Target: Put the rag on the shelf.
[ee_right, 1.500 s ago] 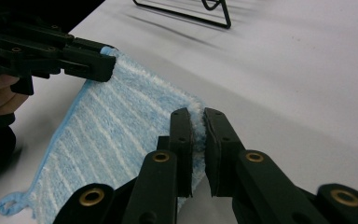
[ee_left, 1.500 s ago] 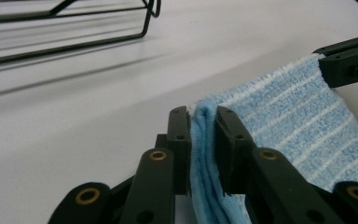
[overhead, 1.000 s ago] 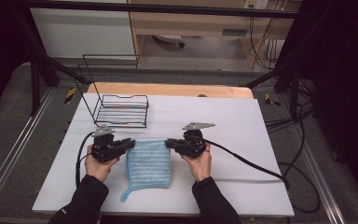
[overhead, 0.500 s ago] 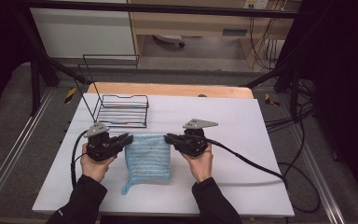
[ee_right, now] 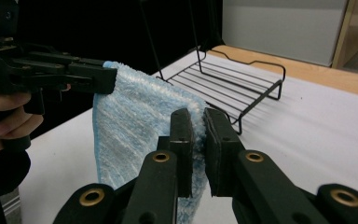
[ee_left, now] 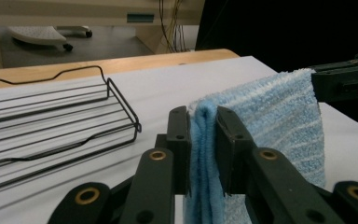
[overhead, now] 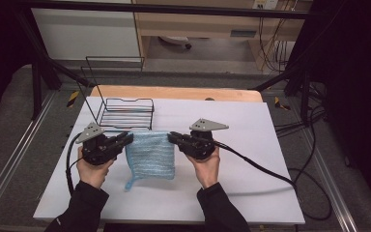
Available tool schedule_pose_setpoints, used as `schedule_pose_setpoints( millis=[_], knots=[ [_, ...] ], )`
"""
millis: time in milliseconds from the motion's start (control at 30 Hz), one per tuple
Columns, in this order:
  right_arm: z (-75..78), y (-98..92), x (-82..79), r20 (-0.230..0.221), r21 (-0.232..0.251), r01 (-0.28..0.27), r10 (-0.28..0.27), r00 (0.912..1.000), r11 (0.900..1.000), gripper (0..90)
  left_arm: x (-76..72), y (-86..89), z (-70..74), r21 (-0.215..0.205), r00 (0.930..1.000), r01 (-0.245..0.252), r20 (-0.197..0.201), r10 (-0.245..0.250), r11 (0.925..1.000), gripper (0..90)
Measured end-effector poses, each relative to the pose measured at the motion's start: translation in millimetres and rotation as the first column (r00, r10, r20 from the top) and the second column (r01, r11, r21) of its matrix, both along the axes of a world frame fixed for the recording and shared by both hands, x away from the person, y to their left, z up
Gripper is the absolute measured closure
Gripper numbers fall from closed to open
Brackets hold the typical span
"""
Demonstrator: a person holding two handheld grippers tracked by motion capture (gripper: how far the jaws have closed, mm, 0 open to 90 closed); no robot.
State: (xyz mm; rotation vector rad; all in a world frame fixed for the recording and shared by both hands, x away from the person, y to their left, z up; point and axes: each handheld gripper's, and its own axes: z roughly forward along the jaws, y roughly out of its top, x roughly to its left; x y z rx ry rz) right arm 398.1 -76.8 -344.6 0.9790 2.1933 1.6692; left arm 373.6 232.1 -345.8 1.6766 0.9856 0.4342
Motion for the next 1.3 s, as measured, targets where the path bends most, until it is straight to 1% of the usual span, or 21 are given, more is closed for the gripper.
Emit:
schedule_pose_setpoints(
  millis=[133,333,367,433,533,633,767,967,1133,1200,1233,1300],
  knots=[
    [6.1,4.8,-1.6,0.032,0.002,0.01,-0.01,0.9994,1.0,82.9,-2.0,4.4,7.5,-0.013,0.9996,-0.013,0.026,0.013,0.9998,76.9],
    [17.0,12.7,-2.2,0.065,0.025,0.009,-0.01,0.9978,1.0,82.9,-3.7,11.5,16.7,-0.036,0.9977,-0.032,0.059,0.034,0.9989,76.9],
    [21.0,15.1,-2.3,0.078,0.035,0.009,-0.012,0.9969,0.999,83.0,-3.8,12.7,18.5,-0.039,0.9972,-0.034,0.065,0.037,0.9986,77.0],
    [23.2,16.6,-2.3,0.083,0.038,0.011,-0.014,0.9965,0.999,83.0,-3.7,15.0,22.4,-0.049,0.9961,-0.041,0.076,0.044,0.998,76.9],
    [30.9,22.2,-0.8,0.109,0.051,0.012,-0.018,0.9938,0.999,83.0,-3.8,18.5,28.6,-0.062,0.9939,-0.05,0.095,0.055,0.9968,77.0],
    [34.6,25.0,0.1,0.121,0.059,0.013,-0.02,0.9925,0.998,83.0,-3.8,23.1,34.6,-0.076,0.9913,-0.056,0.115,0.065,0.9955,77.0],
    [42.0,30.7,1.8,0.143,0.07,0.011,-0.021,0.9895,0.998,83.1,-2.6,28.2,40.4,-0.092,0.9889,-0.061,0.13,0.073,0.9938,77.1],
    [54.2,39.1,4.5,0.177,0.083,0.017,-0.031,0.9836,0.996,83.2,-0.2,34.2,50.2,-0.116,0.983,-0.075,0.158,0.093,0.9904,77.1],
    [64.7,44.8,8.3,0.198,0.089,0.017,-0.034,0.9797,0.996,83.2,2.7,39.2,61.3,-0.134,0.9755,-0.088,0.189,0.113,0.987,77.2],
    [72.0,48.3,10.2,0.219,0.094,0.017,-0.038,0.9751,0.995,83.2,4.1,40.9,64.8,-0.146,0.9737,-0.089,0.196,0.117,0.9853,77.3],
    [72.0,48.3,10.2,0.219,0.094,0.017,-0.038,0.9751,0.995,83.2,4.9,41.8,66.7,-0.152,0.9722,-0.089,0.201,0.119,0.9843,77.3],
    [76.7,50.7,11.2,0.235,0.096,0.021,-0.044,0.9711,0.995,83.2,6.2,43.2,70.2,-0.165,0.9691,-0.09,0.213,0.125,0.9822,77.3]
  ],
)
